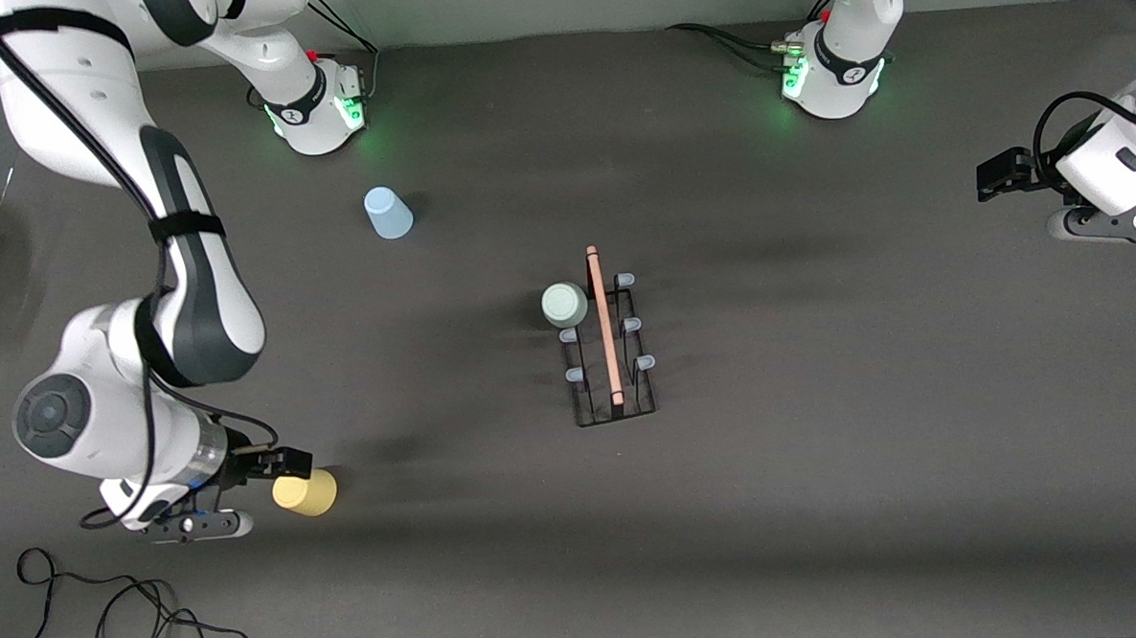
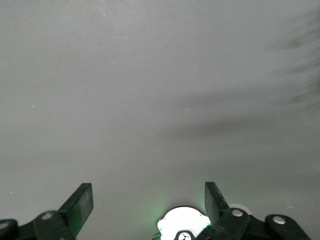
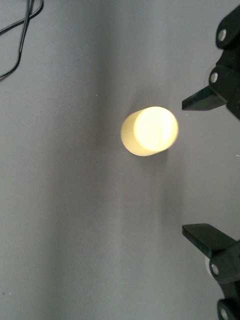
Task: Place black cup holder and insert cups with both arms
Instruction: 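Move the right gripper to the yellow cup and grasp it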
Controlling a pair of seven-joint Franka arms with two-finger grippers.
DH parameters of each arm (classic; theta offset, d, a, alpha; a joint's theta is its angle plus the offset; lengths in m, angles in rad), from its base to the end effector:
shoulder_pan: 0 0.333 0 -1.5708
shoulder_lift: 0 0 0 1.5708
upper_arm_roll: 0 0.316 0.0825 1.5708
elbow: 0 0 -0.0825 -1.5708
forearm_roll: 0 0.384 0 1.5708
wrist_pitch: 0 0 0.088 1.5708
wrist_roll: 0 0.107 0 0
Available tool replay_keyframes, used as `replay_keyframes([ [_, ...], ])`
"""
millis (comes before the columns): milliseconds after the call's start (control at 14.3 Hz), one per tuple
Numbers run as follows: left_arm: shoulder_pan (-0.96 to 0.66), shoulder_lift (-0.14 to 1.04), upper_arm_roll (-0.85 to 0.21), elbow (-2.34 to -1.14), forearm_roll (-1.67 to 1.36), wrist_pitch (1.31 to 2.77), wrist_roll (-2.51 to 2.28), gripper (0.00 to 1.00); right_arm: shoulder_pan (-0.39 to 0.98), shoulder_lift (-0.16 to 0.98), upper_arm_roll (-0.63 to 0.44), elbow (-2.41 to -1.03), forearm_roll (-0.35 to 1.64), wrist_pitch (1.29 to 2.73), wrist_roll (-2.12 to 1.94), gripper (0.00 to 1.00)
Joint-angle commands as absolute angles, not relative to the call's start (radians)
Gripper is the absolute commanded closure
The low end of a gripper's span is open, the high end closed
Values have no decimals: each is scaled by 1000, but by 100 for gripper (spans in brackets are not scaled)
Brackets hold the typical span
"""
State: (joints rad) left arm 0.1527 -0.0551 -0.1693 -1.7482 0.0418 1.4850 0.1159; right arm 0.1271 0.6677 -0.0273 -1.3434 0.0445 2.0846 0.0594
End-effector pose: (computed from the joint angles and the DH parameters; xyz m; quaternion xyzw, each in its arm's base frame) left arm 0.5203 -0.0059 0.5650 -0.9921 0.0656 0.1054 0.0203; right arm 0.7343 0.0802 0.3409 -0.9992 -0.0132 -0.0358 0.0143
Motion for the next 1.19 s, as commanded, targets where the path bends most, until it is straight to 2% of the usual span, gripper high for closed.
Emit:
replay_keyframes([
  [0,146,-78,-164,-1764,41,1485,103,1,101,713,-21,-1360,46,2178,3,0],
  [279,146,-78,-164,-1766,40,1483,103,1,86,726,-21,-1468,48,2334,-38,0],
  [629,146,-78,-166,-1764,41,1483,103,1,77,764,-20,-1471,57,2350,-46,0],
  [698,144,-78,-166,-1766,40,1483,103,1,77,770,-20,-1471,57,2353,-46,11],
  [838,144,-78,-164,-1766,40,1483,103,1,77,775,-20,-1471,57,2356,-46,58],
  [908,144,-78,-166,-1766,41,1483,103,1,80,772,-20,-1471,57,2353,-45,71],
  [1048,144,-78,-164,-1766,41,1483,103,1,84,741,-20,-1467,55,2318,-44,73],
  [1117,144,-78,-166,-1764,41,1483,103,1,84,709,-20,-1451,48,2251,-41,73],
])
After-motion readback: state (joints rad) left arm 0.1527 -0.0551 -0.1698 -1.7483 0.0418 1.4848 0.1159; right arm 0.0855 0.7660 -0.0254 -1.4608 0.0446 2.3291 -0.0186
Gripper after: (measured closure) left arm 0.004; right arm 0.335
